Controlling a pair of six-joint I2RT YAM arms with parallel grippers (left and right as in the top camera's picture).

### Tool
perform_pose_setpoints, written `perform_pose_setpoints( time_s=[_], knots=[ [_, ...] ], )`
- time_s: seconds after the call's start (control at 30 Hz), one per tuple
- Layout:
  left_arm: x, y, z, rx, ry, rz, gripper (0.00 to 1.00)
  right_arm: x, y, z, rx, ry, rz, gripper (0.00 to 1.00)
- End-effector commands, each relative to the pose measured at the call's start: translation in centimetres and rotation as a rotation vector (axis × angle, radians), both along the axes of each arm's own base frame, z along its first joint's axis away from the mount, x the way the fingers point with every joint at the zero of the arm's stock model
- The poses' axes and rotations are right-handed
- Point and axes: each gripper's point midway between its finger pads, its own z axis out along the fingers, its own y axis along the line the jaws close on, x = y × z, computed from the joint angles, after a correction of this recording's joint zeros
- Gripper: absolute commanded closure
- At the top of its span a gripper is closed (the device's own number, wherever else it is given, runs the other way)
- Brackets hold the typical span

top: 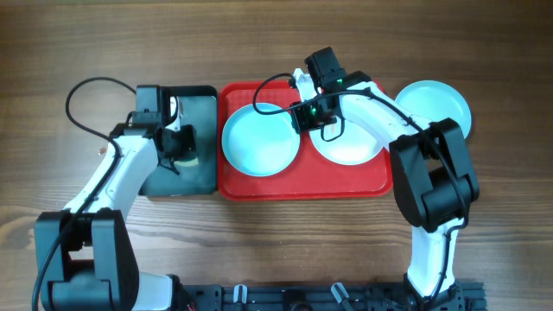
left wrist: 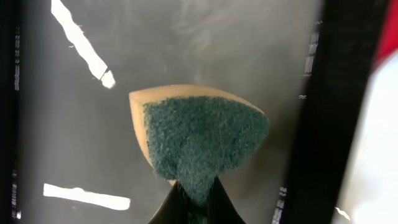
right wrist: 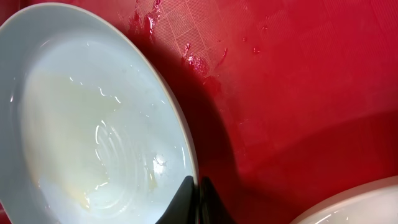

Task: Clean dirty plates on tray and stack at the side
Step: 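Move the sponge back into the black tray and open the left gripper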

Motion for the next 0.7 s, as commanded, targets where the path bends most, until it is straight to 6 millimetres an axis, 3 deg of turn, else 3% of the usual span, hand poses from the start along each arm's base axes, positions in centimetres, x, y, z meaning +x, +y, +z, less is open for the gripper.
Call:
perform_pose_setpoints(
  time_s=[0.0,0.3,0.33,0.37,0.47,0.5,0.53,0.67],
  knots=[
    [-0.4,1.2,-0.4,0.077,-0.002,-0.031,0.96,-0.6,0.2,-0.8,0.006,0.03,0.004,0.96],
    [-0.5,1.9,-0.5,0.114,0.004,-0.017,0.91,-0.7,0.2,-0.8,0.005,0.03,0.004,0.95],
    [-0.6,1.9,-0.6,0.114,0.007,-0.017,0.86,-0.7,0.2,-0.8,0.005,0.03,0.004,0.92],
    [-0.7,1.9,-0.7,0.114,0.009,-0.017,0.74,-0.7,0.2,-0.8,0.005,0.03,0.004,0.89],
    [-0.2,1.8,0.0,0.111,-0.014,-0.014,0.65,-0.6,0.2,-0.8,0.006,0.03,0.004,0.79],
    [0.6,1.6,1.3,0.093,-0.054,0.009,0.58,-0.6,0.2,-0.8,0.006,0.029,0.004,0.72],
    [1.2,1.5,2.5,0.08,-0.091,0.025,0.55,-0.6,0.2,-0.8,0.005,0.03,0.003,0.71],
    [3.9,2.0,11.0,0.009,-0.339,0.174,0.5,-0.8,0.3,-1.0,0.004,0.034,0.002,0.81]
  ],
)
